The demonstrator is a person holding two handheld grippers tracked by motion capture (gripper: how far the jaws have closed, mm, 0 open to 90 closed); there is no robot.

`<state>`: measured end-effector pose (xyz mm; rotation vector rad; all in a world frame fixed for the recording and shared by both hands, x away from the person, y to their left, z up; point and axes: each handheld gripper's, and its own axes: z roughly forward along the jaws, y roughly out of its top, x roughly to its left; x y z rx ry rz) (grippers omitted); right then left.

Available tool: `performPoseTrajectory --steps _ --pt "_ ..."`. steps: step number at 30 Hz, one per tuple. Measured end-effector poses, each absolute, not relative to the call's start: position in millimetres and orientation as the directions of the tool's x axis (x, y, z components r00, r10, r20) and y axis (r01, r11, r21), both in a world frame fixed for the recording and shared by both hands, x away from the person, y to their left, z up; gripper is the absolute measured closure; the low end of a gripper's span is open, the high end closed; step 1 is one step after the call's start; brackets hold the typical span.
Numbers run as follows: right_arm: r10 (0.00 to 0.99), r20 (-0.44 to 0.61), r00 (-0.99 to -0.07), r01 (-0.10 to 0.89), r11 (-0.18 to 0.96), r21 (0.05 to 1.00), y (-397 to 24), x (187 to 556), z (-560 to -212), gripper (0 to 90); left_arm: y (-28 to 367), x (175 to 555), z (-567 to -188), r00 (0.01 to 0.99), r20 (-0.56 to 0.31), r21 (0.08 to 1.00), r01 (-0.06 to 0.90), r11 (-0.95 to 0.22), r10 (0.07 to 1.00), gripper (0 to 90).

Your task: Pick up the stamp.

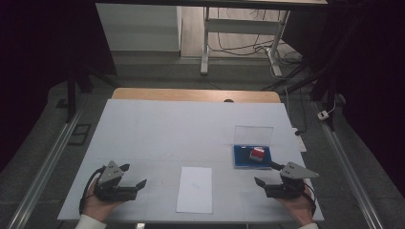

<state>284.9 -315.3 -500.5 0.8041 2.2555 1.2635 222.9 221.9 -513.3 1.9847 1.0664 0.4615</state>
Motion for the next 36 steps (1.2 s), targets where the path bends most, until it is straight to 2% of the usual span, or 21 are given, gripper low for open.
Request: performPoseTrajectory --steps 25,36 --pt "0.662 -0.065 -0.747 0.295 0.416 0.860 -310.5 286.6 -501.2 23.6 219.8 223.1 -515.8 0.574 -0.042 0.797 0.513 -0.320 0.817 16.5" --pt "0.658 -0.076 -0.749 0.280 0.419 0.864 -306.3 287.2 -479.8 26.7 218.0 224.9 -517.4 0.572 -0.036 0.791 0.517 -0.327 0.819 17.0"
